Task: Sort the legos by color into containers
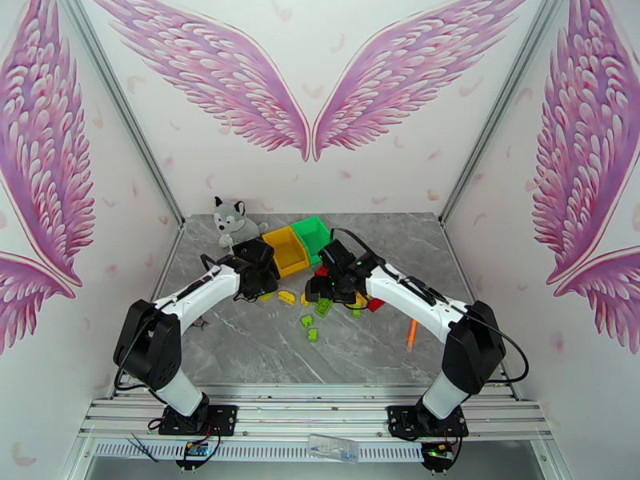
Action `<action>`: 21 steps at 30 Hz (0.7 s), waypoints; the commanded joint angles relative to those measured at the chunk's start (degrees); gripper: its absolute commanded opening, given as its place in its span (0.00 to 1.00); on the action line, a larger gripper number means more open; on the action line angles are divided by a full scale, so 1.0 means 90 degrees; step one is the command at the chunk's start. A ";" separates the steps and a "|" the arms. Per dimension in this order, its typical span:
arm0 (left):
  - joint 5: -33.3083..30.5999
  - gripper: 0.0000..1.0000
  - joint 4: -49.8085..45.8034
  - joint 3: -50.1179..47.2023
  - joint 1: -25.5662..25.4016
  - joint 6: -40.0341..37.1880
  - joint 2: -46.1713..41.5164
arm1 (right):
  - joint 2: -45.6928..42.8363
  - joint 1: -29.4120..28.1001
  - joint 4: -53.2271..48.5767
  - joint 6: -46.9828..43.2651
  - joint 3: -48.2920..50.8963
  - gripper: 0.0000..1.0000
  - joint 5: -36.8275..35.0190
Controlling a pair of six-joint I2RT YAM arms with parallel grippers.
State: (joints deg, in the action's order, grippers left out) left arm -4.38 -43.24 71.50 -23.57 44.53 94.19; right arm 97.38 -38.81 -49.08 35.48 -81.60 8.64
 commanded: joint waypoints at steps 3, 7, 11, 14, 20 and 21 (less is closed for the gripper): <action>-0.0046 0.47 -0.0185 0.0888 0.0670 -0.0361 0.0296 | 0.0301 -0.0019 0.0087 -0.0297 -0.0572 0.88 0.0397; 0.0038 0.47 -0.0297 0.1666 0.0931 -0.0607 0.0920 | 0.0381 -0.0024 -0.0058 -0.0361 -0.0739 0.90 0.0342; 0.0048 0.53 -0.0519 0.2353 0.1005 -0.0785 0.1505 | 0.0367 -0.0024 -0.0176 -0.0364 -0.0734 0.94 0.0227; 0.0023 0.65 -0.0604 0.2581 0.1042 -0.0820 0.1705 | 0.0332 -0.0024 -0.0253 -0.0369 -0.0693 0.95 0.0144; -0.0003 0.74 -0.0615 0.2433 0.1018 -0.0820 0.1487 | 0.0322 -0.0024 -0.0319 -0.0308 -0.0522 0.93 0.0113; -0.0011 0.74 -0.0606 0.2356 0.1001 -0.0813 0.1386 | 0.0327 -0.0024 -0.0311 -0.0282 -0.0473 0.91 0.0132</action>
State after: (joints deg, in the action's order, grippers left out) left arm -4.14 -47.37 92.33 -14.52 37.78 109.30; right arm 100.18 -38.81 -50.39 33.12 -86.56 10.70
